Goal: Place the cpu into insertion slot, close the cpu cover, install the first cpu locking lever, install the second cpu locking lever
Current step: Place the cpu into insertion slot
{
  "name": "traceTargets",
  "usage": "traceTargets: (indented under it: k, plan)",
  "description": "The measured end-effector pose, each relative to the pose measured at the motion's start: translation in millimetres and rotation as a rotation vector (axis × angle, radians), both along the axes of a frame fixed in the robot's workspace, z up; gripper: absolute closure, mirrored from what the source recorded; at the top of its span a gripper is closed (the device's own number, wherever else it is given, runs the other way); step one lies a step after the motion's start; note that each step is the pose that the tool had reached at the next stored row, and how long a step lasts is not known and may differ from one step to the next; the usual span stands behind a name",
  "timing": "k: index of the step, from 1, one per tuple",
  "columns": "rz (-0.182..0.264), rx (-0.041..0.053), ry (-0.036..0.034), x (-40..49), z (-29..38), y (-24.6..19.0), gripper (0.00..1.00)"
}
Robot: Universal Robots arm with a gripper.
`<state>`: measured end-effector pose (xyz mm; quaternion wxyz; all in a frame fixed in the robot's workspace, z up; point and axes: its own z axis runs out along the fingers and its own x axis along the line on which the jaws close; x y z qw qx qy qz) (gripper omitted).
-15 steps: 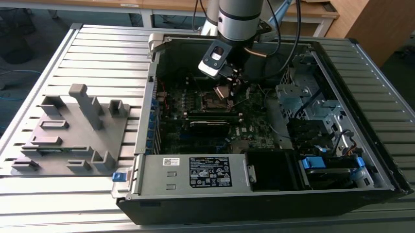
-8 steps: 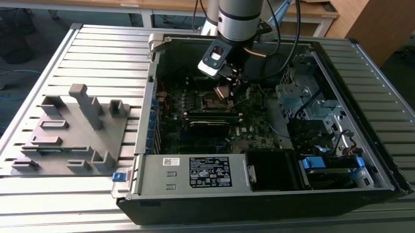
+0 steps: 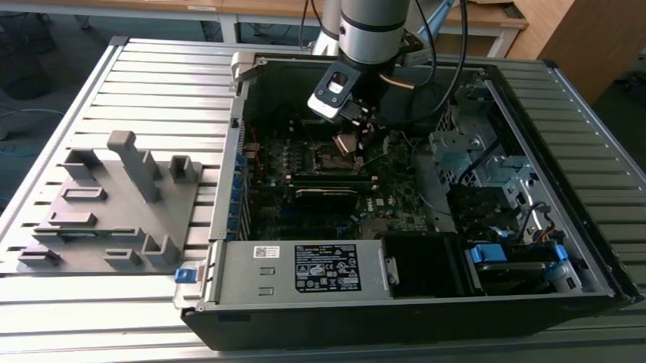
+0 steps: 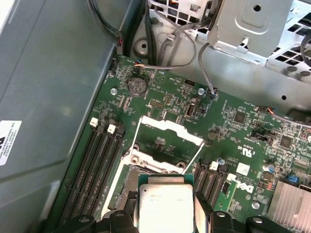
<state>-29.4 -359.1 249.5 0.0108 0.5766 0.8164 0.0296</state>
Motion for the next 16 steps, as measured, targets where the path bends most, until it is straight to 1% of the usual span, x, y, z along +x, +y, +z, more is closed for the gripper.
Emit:
traceTargets:
  k: [16]
  plan:
    - [-0.013, 0.0, 0.0, 0.0, -0.4, 0.1, 0.46]
